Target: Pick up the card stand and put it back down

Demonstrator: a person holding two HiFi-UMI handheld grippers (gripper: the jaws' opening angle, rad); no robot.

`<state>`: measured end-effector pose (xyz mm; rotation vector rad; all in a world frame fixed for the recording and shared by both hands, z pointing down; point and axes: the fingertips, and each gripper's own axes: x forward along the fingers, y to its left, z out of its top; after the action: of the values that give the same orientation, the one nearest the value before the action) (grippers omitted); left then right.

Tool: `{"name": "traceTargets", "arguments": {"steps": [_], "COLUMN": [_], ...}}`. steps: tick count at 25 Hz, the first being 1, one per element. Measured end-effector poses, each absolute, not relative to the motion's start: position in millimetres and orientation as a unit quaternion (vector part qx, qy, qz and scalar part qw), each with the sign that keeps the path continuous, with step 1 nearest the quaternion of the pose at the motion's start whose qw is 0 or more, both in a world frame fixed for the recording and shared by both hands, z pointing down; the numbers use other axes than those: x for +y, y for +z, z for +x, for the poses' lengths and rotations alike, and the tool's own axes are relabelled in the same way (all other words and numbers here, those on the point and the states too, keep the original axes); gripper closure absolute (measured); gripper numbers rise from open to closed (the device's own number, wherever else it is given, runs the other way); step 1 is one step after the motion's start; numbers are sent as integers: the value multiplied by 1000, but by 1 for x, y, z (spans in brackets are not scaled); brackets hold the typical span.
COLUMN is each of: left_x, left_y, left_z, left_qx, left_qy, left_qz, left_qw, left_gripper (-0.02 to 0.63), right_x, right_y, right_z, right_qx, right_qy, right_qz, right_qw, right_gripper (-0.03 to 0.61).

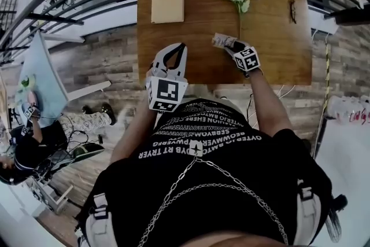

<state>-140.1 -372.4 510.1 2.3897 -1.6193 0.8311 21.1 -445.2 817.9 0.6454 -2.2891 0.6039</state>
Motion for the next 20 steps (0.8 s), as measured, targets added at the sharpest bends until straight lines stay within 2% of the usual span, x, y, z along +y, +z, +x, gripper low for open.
{"name": "traceTargets", "arguments": {"steps": [12, 20], "left_x": [-371, -361], "left_y": [497, 482], "left_z": [-121, -101], "left_qx": [-529, -533], "left_qy": [268, 249], "left_qz": [804, 808], "left_qw": [50, 38], "left_gripper": [584, 584], "right_x": [-419, -404], "right_y": [803, 749], "right_z": [51, 74], "right_qx": [-863, -868], "right_qy": [273, 265], "right_qz": [263, 276], "right_qw": [333, 316], "right_gripper": [391, 391]}}
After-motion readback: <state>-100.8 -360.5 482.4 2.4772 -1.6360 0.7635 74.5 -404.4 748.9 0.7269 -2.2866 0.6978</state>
